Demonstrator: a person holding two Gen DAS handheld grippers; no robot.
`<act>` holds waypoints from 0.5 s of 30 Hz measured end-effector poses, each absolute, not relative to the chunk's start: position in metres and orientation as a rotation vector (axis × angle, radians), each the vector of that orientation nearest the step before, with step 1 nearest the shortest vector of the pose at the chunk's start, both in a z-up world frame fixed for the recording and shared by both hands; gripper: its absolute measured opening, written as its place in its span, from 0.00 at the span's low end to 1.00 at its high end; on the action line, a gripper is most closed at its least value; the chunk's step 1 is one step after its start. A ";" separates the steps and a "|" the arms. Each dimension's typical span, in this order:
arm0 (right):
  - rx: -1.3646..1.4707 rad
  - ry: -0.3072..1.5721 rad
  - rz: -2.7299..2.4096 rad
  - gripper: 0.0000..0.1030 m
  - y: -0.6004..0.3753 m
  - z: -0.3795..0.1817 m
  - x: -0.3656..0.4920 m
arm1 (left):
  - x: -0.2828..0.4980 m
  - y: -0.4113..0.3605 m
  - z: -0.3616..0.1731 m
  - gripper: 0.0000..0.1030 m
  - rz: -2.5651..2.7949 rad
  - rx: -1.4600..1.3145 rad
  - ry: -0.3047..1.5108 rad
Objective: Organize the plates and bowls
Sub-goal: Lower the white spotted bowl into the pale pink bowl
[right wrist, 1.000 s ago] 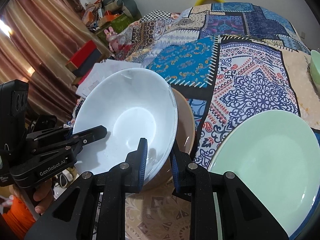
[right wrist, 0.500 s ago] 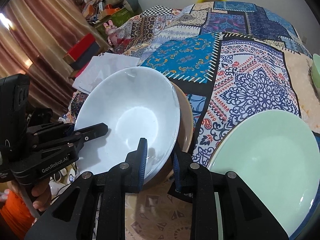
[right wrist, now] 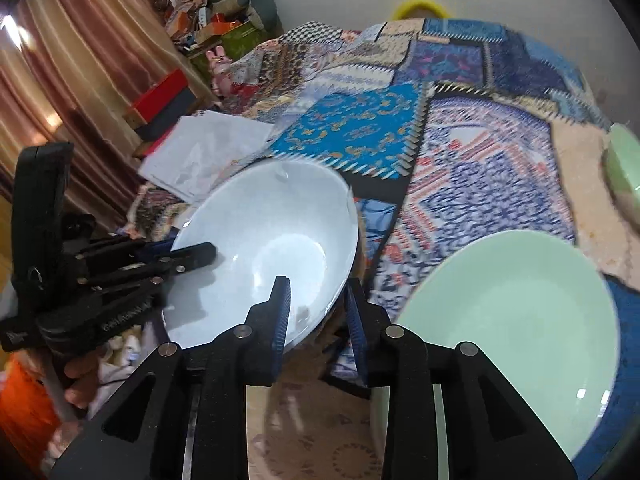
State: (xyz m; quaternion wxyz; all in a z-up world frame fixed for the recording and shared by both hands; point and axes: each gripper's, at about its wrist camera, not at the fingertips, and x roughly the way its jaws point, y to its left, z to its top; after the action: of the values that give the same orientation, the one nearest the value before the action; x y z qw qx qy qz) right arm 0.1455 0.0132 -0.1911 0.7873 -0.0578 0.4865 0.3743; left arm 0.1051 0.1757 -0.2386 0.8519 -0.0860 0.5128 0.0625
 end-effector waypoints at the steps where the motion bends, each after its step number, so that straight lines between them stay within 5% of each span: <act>1: -0.135 1.040 0.807 0.26 0.013 -0.190 0.145 | 0.106 0.177 -0.237 0.15 0.129 -0.190 1.080; 15: -0.098 1.042 0.807 0.27 0.001 -0.190 0.149 | 0.101 0.181 -0.224 0.16 0.157 -0.224 1.094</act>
State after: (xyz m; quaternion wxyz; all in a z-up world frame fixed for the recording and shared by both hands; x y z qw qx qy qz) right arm 0.1491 0.0014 -0.1902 0.7895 -0.0457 0.4839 0.3748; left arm 0.1013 0.1806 -0.2241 0.8452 -0.1061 0.5185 0.0743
